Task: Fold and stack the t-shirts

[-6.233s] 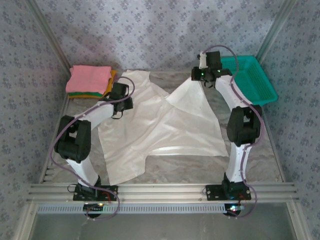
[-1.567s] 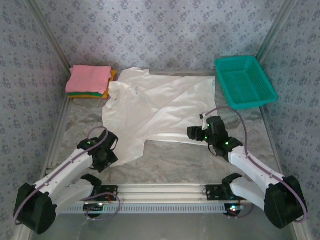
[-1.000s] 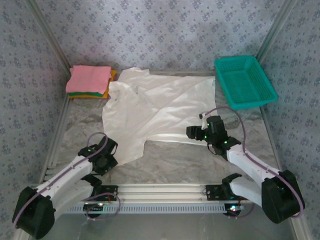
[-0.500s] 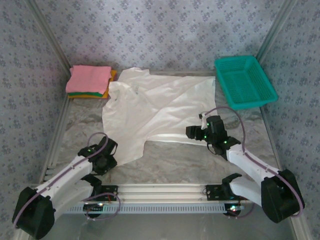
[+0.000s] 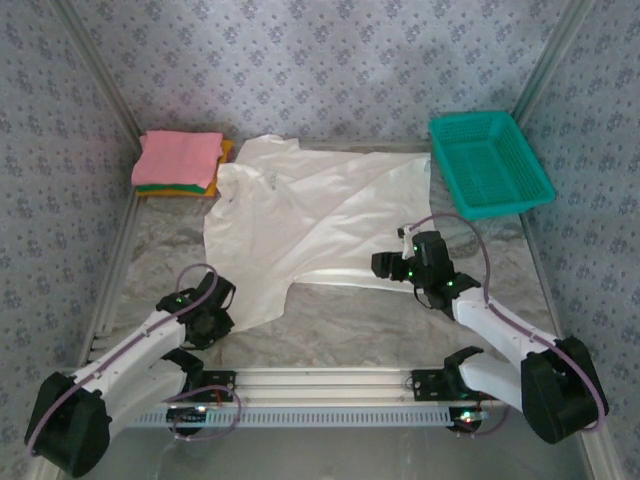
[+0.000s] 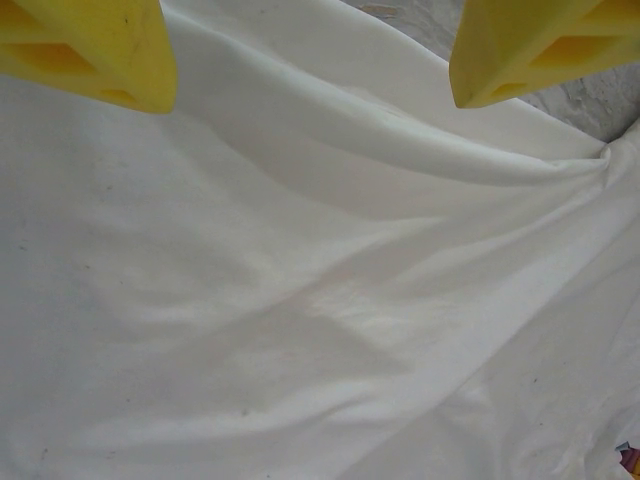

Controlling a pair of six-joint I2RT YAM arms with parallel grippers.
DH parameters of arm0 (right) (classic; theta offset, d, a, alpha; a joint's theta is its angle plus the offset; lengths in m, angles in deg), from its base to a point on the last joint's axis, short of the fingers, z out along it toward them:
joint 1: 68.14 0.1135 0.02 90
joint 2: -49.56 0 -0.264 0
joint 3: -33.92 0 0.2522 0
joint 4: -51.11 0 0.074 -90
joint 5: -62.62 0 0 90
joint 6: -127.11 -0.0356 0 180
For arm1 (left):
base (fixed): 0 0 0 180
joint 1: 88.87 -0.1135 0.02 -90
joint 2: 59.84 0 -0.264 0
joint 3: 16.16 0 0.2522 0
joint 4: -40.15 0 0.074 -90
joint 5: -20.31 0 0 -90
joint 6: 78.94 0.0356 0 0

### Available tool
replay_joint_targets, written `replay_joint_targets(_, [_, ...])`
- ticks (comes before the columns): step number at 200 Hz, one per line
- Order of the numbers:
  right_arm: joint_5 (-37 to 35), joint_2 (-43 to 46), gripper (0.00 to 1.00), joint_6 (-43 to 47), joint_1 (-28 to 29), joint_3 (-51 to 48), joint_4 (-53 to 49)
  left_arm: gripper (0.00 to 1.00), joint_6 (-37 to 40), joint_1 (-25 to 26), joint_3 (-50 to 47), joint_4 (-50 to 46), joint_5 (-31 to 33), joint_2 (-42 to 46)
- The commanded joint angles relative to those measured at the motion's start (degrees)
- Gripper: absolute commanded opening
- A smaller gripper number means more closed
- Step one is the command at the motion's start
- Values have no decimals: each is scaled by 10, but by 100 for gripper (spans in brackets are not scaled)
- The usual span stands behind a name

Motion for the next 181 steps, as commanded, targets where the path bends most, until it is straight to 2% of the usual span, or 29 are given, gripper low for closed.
replay_joint_targets(1, [3, 10, 74, -12, -3, 7, 5, 14, 7, -1, 12, 111, -15, -9])
replay_joint_targets(24, [2, 15, 74, -13, -4, 8, -3, 3, 7, -2, 14, 109, -10, -6])
replay_joint_targets(47, [-7, 33, 75, -17, -7, 22, -43, 0, 11, -3, 26, 95, -4, 3])
replay_joint_targets(72, [-33, 66, 75, -30, -18, 46, -132, 0, 19, -5, 48, 66, 17, 24])
replay_joint_targets(89, [-41, 89, 76, -83, -37, 54, -211, 0, 22, -9, 54, 45, 26, 43])
replay_joint_targets(114, [6, 109, 73, -150, -128, 48, -309, 0, 31, -23, 53, 40, 20, 58])
replay_joint_targets(131, [13, 98, 73, -146, -205, 52, -394, 0, 40, -34, 52, 40, 16, 60])
replay_joint_targets(157, [86, 73, 71, -122, -318, 47, -416, 0, 54, -49, 51, 47, 13, 63])
replay_joint_targets(181, [125, 53, 71, -121, -356, 45, -402, 0, 63, -63, 54, 43, 5, 65])
